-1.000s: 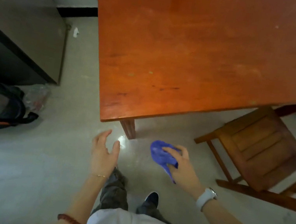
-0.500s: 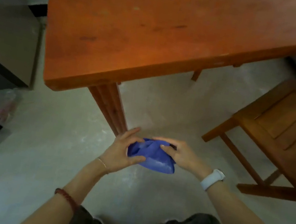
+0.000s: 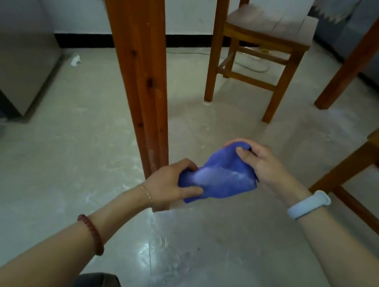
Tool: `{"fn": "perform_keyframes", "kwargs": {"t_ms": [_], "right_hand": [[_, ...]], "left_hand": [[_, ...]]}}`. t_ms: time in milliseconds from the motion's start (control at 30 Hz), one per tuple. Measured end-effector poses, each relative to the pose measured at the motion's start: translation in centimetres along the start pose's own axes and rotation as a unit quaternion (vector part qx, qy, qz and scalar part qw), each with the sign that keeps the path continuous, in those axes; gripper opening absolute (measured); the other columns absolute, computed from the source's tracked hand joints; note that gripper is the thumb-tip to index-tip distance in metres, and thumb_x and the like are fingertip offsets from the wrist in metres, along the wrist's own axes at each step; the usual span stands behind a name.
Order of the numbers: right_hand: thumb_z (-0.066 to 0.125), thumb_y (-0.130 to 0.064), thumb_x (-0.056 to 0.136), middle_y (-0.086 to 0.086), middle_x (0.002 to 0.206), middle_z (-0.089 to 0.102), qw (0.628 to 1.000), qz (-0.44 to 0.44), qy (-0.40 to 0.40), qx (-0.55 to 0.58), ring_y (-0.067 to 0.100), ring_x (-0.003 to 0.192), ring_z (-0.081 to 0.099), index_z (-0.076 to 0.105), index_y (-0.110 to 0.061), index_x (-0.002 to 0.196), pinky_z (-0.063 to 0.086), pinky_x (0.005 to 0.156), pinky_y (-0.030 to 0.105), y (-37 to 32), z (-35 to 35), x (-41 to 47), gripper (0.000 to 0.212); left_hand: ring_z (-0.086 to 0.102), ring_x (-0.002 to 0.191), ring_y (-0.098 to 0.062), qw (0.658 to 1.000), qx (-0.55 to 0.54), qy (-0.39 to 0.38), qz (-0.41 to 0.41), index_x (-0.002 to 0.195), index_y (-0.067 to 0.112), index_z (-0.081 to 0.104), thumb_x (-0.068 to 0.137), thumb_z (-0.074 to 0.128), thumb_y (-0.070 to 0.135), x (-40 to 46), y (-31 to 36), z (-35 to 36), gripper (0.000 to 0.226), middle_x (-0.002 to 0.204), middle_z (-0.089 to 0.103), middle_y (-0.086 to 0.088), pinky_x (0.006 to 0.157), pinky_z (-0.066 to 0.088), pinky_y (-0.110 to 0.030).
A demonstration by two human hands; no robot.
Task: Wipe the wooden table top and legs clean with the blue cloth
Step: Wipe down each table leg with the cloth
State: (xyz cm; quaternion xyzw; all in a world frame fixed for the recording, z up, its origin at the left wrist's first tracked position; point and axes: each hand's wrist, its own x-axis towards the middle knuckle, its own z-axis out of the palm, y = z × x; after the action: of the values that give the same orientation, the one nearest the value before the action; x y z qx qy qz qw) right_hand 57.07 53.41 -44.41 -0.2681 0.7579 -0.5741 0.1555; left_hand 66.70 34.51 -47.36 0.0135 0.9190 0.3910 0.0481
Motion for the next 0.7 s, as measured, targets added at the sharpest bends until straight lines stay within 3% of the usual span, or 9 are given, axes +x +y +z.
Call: {"fn": "perform_keyframes", "kwargs": {"t_ms": [67,133,233,300,367,467,567,633,700], "right_hand": [[0.047,-0.012,0.089,-0.012,0.092,0.063,0.996,-0.037,0.060,-0.050,-0.011,0.082,0.054,0.060,-0.023,0.091,0.037,0.080,0.002,0.6,1.0,-1.0,0.017],[0.043,-0.017,0.087,-0.004,0.104,0.058,0.980,-0.102,0.102,-0.134,-0.009,0.095,0.047,0.062,-0.013,0.103,0.029,0.086,-0.003,1.0,2.4,-2.4,0.025],[0.043,-0.029,0.089,-0.001,0.114,0.053,0.974,-0.157,0.055,-0.156,-0.011,0.106,0.044,0.054,-0.016,0.117,0.027,0.094,0.002,1.4,5.0,-3.6,0.034],[0.043,-0.044,0.083,-0.002,0.124,0.045,0.983,-0.125,0.001,-0.135,-0.011,0.114,0.039,0.040,-0.028,0.124,0.026,0.098,0.005,1.0,6.4,-3.7,0.044],[0.046,-0.058,0.072,-0.004,0.134,0.034,0.989,-0.072,-0.042,-0.120,-0.003,0.123,0.032,0.027,-0.028,0.134,0.023,0.103,0.009,0.6,7.1,-3.5,0.071],[0.056,-0.067,0.061,-0.006,0.142,0.020,0.985,-0.034,-0.100,-0.136,0.004,0.132,0.023,0.011,-0.023,0.144,0.023,0.108,0.021,0.0,8.0,-3.6,0.104],[0.066,-0.051,0.066,-0.009,0.136,0.030,0.994,-0.033,-0.045,-0.090,0.000,0.124,0.035,0.021,-0.036,0.134,0.031,0.101,0.019,-1.0,8.9,-3.1,0.082],[0.069,-0.033,0.076,-0.006,0.124,0.048,0.997,-0.064,0.036,-0.020,-0.007,0.109,0.049,0.037,-0.032,0.123,0.039,0.090,0.014,-1.9,9.1,-2.1,0.056],[0.066,-0.010,0.082,-0.008,0.115,0.054,0.990,-0.104,0.090,-0.015,-0.011,0.102,0.053,0.044,-0.033,0.115,0.041,0.084,0.008,-3.3,8.8,-1.0,0.045]], "left_hand": [[0.053,0.077,-0.018,0.998,-0.012,0.051,-0.039,0.093,0.015,0.053,0.081,0.064,0.031,-0.6,0.4,0.4,0.023,0.079,0.056,0.003,0.060,0.037,-0.013],[0.050,0.064,-0.015,0.987,-0.075,0.105,-0.095,0.087,0.012,0.049,0.085,0.061,0.024,-1.1,1.2,0.6,0.017,0.069,0.050,0.005,0.049,0.039,-0.008],[0.052,0.059,-0.009,0.936,-0.266,0.140,-0.184,0.094,0.008,0.046,0.085,0.061,0.020,-2.0,2.4,0.2,0.021,0.075,0.051,-0.002,0.036,0.041,-0.009],[0.058,0.059,-0.012,0.902,-0.348,0.151,-0.207,0.099,0.008,0.043,0.085,0.061,0.018,-2.9,2.8,-0.3,0.025,0.083,0.054,-0.006,0.039,0.049,-0.018],[0.064,0.054,-0.014,0.876,-0.418,0.121,-0.207,0.107,0.009,0.044,0.089,0.056,0.023,-4.0,3.0,-1.2,0.026,0.084,0.059,-0.008,0.045,0.053,-0.023],[0.068,0.085,-0.018,0.893,-0.418,0.015,-0.167,0.121,0.017,0.050,0.089,0.035,0.052,-5.2,2.2,-2.9,0.049,0.100,0.068,-0.010,0.087,0.051,-0.037],[0.057,0.112,-0.017,0.930,-0.345,-0.045,-0.116,0.128,0.029,0.049,0.074,0.020,0.075,-6.0,1.9,-4.7,0.077,0.119,0.063,-0.003,0.106,0.031,-0.045],[0.054,0.113,-0.016,0.943,-0.318,-0.040,-0.091,0.127,0.032,0.049,0.072,0.019,0.078,-6.2,2.2,-5.9,0.078,0.120,0.062,0.001,0.101,0.031,-0.042],[0.056,0.096,-0.013,0.946,-0.316,0.046,-0.064,0.112,0.034,0.059,0.077,0.027,0.066,-6.3,2.9,-7.2,0.057,0.104,0.064,0.004,0.088,0.040,-0.032]]}}
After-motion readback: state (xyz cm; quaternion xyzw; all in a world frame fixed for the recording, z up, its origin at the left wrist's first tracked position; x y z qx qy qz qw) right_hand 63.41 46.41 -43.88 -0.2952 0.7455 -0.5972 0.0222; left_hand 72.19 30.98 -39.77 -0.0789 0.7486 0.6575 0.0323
